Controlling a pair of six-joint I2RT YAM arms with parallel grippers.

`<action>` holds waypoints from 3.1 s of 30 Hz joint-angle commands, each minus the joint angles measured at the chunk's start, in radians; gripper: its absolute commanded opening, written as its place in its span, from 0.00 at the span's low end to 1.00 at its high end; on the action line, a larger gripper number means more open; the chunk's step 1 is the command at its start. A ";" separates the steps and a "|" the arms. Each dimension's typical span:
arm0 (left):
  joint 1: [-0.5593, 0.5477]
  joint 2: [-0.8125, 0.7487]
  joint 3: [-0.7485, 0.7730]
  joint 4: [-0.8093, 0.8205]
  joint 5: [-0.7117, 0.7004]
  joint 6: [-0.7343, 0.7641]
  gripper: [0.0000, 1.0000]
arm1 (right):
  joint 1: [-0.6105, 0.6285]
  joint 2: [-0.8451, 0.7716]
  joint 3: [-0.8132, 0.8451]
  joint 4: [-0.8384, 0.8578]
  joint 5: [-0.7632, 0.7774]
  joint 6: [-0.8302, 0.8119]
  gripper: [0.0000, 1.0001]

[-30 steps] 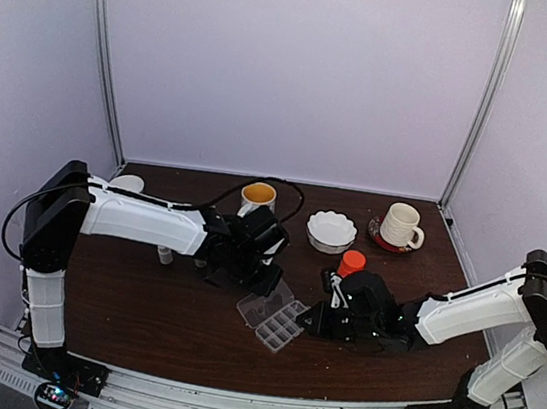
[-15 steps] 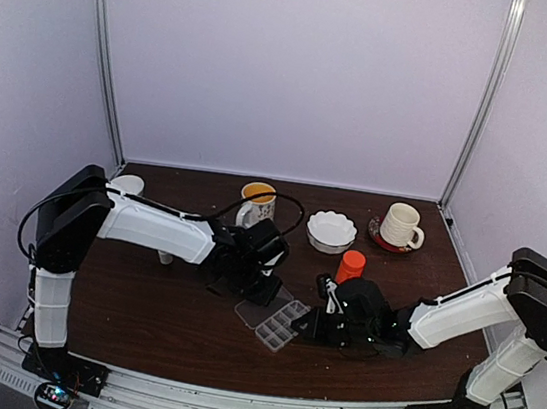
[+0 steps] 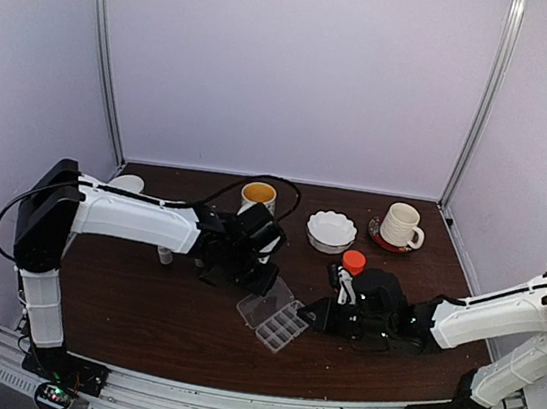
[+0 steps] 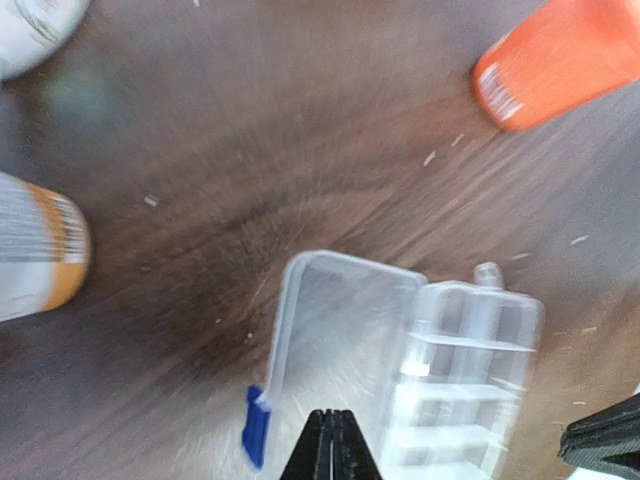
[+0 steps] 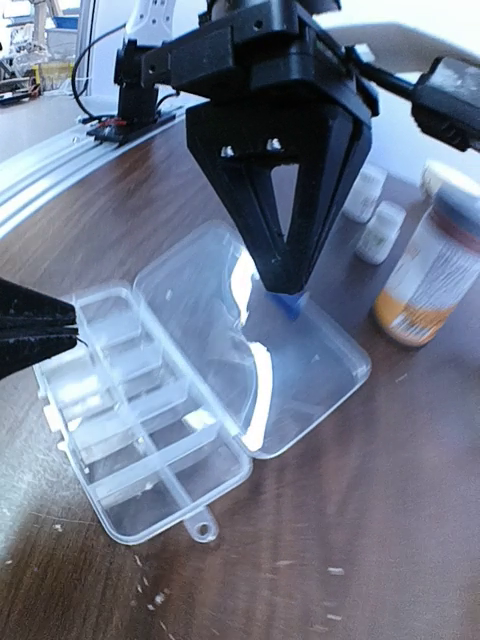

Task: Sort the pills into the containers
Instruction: Hold the lid of the pill container, then pick up the pill bottle from the center of the board, then pass from the left arm to the right

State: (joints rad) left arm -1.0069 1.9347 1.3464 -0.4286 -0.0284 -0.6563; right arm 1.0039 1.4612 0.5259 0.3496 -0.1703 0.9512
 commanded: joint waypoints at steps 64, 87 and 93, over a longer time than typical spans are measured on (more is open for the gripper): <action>0.241 0.207 0.486 -0.445 -0.131 0.125 0.72 | -0.013 -0.881 -0.055 -0.755 0.578 -0.201 1.00; 0.143 -0.146 0.593 -0.524 0.331 0.273 0.38 | -0.008 -0.764 -0.043 -0.364 0.108 -0.340 1.00; 0.049 -0.271 0.540 -0.346 0.525 0.261 0.38 | -0.008 -0.753 -0.036 -0.195 -0.025 -0.286 1.00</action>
State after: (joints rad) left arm -0.9161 1.7313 1.9152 -0.9283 0.2955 -0.4065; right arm 0.9966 0.7078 0.4793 -0.0204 -0.0494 0.6392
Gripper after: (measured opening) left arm 0.529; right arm 0.996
